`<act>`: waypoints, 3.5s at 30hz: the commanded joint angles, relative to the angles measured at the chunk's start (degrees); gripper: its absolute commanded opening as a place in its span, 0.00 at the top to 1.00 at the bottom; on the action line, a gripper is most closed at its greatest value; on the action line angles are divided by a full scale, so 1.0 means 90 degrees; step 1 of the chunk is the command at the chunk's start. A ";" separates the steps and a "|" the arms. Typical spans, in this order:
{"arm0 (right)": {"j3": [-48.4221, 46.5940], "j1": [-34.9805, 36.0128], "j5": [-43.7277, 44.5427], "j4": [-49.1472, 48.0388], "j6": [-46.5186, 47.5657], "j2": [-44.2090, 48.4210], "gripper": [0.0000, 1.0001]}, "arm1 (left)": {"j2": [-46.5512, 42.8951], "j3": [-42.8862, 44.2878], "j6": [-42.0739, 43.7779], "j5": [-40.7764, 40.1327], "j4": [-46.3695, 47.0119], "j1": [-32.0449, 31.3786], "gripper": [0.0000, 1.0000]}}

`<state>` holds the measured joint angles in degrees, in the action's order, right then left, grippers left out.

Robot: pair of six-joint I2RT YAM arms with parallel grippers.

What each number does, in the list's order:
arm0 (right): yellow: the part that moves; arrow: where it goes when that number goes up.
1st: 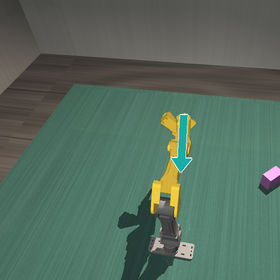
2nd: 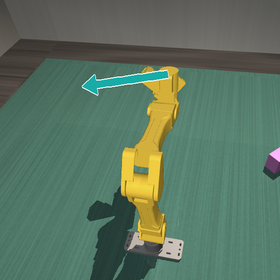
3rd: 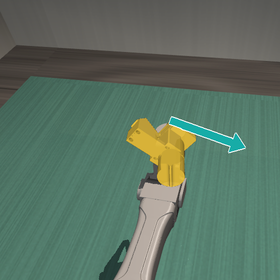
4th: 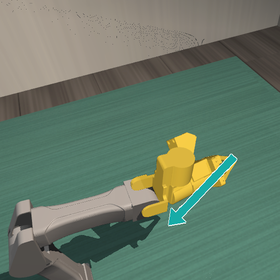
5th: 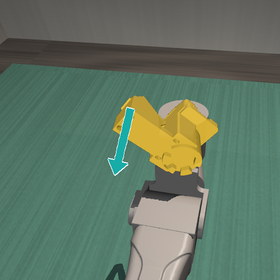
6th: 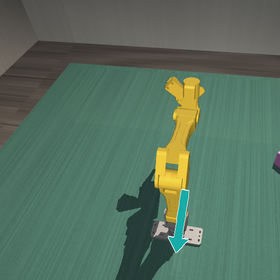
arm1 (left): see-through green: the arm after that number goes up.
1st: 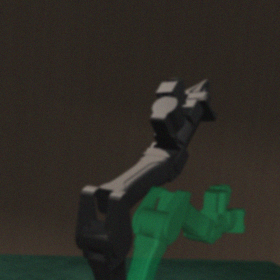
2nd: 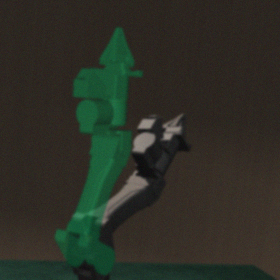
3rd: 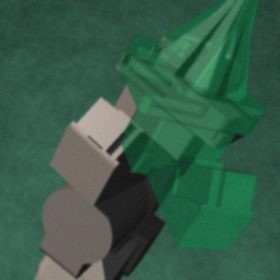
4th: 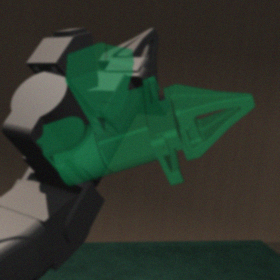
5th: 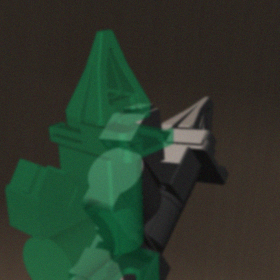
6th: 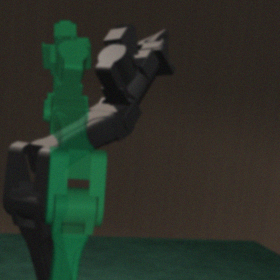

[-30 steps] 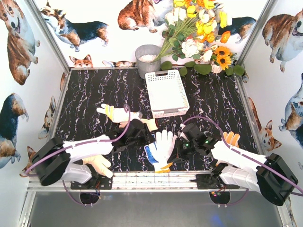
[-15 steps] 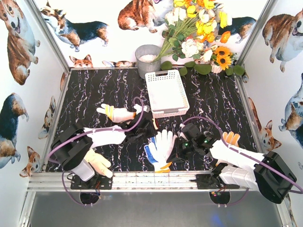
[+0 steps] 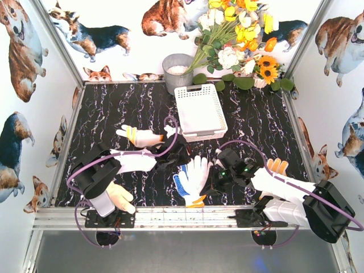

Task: Put the gloves into the storage basket
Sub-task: Pair the glove with the glove.

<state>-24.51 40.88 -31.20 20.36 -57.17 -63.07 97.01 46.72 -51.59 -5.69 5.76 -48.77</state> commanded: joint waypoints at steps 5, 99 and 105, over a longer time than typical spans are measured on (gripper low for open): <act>0.0023 0.0047 0.0039 -0.0396 -0.0035 -0.0019 1.00 | -0.0066 0.0004 0.0122 -0.0422 -0.0070 -0.0001 0.83; -0.0480 0.0777 0.0244 -0.0701 -0.0093 -0.0755 1.00 | -0.1258 -0.0274 0.0197 -0.1506 -0.1205 -0.0059 1.00; -0.0483 0.0827 0.0267 -0.0724 -0.0103 -0.0913 1.00 | -0.1189 -0.0308 0.0149 -0.1467 -0.1183 -0.0059 1.00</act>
<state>-26.89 47.64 -28.80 15.99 -57.56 -71.00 86.72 44.60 -49.74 -17.43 -5.41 -49.17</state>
